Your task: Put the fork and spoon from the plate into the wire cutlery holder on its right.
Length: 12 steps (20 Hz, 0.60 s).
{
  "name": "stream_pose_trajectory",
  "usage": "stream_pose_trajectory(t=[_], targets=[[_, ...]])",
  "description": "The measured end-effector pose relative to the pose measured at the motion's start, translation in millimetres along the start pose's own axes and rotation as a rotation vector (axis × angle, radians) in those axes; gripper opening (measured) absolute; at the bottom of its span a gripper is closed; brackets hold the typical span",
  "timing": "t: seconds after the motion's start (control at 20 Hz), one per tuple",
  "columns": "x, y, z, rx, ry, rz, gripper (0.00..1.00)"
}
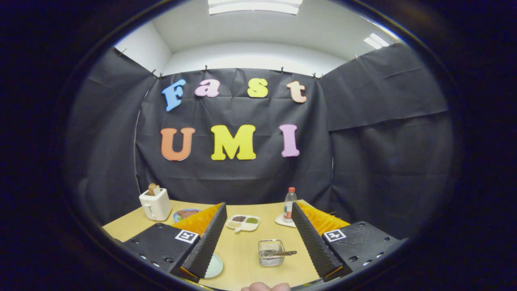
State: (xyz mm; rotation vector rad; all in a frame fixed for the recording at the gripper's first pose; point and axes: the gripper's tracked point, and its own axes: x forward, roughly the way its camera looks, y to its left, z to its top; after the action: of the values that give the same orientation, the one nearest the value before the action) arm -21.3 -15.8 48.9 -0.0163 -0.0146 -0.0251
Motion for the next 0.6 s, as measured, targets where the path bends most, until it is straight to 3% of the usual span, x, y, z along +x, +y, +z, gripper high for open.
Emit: stream_pose_trajectory(t=[0.6], targets=[[-3,27,-14,-0.014,-0.039,-0.02,0.96]])
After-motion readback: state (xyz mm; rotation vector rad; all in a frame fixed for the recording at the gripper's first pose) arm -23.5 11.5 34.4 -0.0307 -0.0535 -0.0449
